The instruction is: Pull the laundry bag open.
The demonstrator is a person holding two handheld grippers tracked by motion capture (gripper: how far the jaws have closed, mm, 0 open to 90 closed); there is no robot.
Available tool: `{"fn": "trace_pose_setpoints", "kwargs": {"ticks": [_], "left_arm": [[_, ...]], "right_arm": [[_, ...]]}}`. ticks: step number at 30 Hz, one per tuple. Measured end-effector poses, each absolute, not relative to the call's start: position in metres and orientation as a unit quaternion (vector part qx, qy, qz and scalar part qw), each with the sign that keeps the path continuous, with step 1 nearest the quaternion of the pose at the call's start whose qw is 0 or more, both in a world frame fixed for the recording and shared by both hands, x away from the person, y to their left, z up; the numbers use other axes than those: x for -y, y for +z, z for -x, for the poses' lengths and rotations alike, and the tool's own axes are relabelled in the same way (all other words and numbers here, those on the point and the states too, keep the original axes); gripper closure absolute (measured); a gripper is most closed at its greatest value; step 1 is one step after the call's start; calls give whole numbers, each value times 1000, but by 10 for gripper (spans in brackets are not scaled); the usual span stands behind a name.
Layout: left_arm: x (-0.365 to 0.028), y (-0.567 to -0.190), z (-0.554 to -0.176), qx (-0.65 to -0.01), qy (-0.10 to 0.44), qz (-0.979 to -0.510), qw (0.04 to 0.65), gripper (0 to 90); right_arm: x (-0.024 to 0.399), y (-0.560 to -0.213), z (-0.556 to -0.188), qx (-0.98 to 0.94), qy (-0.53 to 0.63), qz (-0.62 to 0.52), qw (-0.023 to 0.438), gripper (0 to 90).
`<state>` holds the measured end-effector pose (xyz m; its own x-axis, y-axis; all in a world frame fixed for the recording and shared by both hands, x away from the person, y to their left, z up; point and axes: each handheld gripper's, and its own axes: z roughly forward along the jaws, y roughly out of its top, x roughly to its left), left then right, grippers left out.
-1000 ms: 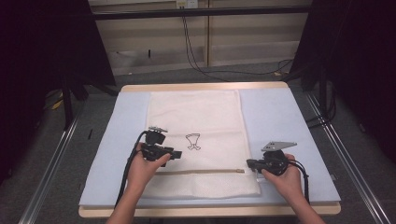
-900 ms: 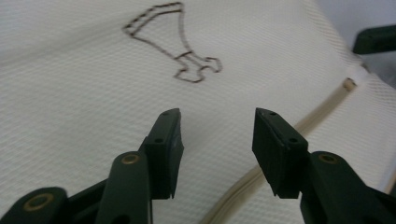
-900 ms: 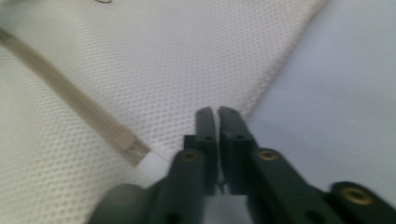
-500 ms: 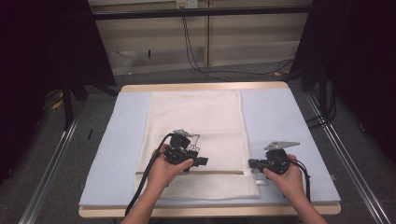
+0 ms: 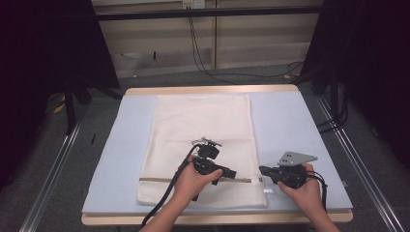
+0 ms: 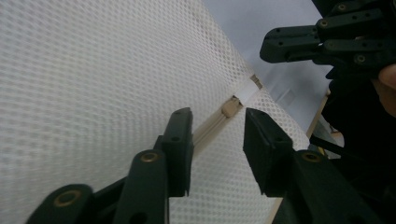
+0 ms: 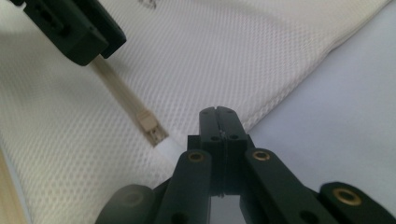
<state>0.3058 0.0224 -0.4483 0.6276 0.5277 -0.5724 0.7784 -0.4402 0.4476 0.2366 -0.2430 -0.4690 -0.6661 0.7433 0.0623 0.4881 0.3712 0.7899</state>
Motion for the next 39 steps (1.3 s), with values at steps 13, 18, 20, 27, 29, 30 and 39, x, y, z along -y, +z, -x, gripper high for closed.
{"fn": "trace_pose_setpoints", "kwargs": {"ticks": [13,18,20,27,29,30,39], "left_arm": [[12,-466,-303,-420,-177,-832,316,697],[25,-471,-302,-426,-184,-826,319,710],[29,-472,-299,-427,-179,-826,322,735],[32,-474,-300,-438,-184,-819,321,854],[32,-474,-301,-439,-183,-819,319,861],[31,-474,-302,-435,-184,-823,315,864],[20,-474,-307,-452,-209,-807,317,873]], "right_arm": [[237,-479,-234,-833,400,-359,132,900],[236,-479,-234,-835,397,-357,133,900],[237,-480,-234,-835,396,-359,131,900],[237,-479,-233,-834,398,-362,125,900],[238,-477,-233,-830,406,-361,125,900],[237,-477,-233,-832,406,-358,122,900],[232,-484,-235,-840,393,-355,119,900]]}}
